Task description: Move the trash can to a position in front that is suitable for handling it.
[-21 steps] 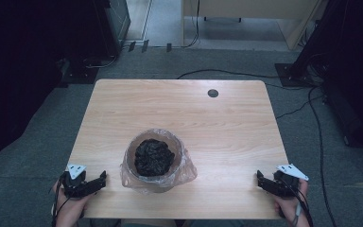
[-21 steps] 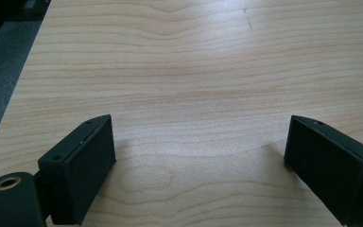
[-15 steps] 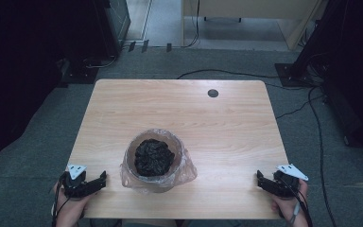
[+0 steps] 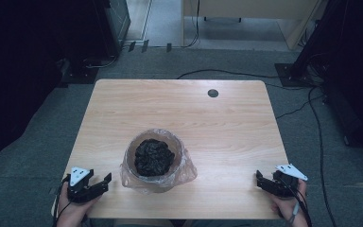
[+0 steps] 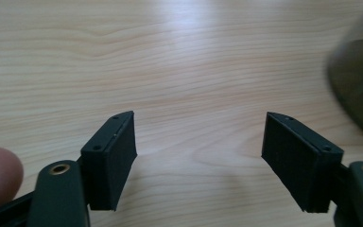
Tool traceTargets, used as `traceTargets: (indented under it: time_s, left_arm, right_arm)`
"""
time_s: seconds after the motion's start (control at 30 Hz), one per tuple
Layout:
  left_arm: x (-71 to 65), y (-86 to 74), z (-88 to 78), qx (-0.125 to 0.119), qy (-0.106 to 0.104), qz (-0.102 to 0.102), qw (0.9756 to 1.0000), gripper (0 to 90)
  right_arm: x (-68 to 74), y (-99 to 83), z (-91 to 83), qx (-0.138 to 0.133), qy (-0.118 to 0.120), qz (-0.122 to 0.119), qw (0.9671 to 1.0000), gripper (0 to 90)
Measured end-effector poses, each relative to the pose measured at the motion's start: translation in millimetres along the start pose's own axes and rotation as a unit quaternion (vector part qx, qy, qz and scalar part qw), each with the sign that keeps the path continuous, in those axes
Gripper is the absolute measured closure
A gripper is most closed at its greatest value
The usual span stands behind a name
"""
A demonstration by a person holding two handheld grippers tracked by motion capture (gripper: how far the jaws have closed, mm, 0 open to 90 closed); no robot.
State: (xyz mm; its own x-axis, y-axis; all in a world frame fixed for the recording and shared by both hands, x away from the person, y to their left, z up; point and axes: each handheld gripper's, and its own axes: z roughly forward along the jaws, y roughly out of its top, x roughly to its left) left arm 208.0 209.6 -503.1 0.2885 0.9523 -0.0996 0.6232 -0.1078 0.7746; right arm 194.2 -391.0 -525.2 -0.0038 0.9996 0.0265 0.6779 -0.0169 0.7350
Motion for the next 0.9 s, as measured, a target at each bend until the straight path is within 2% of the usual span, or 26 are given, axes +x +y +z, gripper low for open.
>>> traceTargets:
  time_s: [0.07,0.13,0.27,0.4,0.5,0.7,0.9]
  left_arm:
    - [-7.7,1.1,-0.4,-0.005,-0.013,0.010,0.9999,32.4]
    - [-17.1,3.1,-0.9,-0.019,-0.014,0.013,0.9996,35.3]
    - [-34.5,9.5,-3.4,-0.038,-0.036,-0.006,0.9986,39.6]
    - [-46.9,14.4,-3.6,-0.052,-0.036,-0.011,0.9979,43.8]
    - [-52.2,19.5,0.9,-0.061,-0.023,-0.026,0.9976,50.7]
    - [-62.3,25.6,11.4,-0.061,-0.019,-0.027,0.9976,55.1]
    - [-70.6,28.7,15.7,-0.058,-0.020,-0.029,0.9977,55.4]
  right_arm:
    - [0.2,0.1,0.1,0.000,0.000,0.001,1.0000,14.2]
    - [0.2,0.1,0.1,0.000,0.000,0.001,1.0000,14.4]
    - [0.3,-0.1,-0.1,-0.001,0.000,-0.001,1.0000,15.0]
    - [1.3,-0.9,-1.2,-0.002,-0.002,0.001,1.0000,16.3]
    - [2.6,-2.5,-2.9,-0.004,0.000,0.001,1.0000,17.0]
    - [4.4,-4.1,-4.7,-0.004,-0.002,0.002,1.0000,17.4]
    - [5.3,-4.2,-4.9,-0.004,-0.007,0.005,1.0000,17.4]
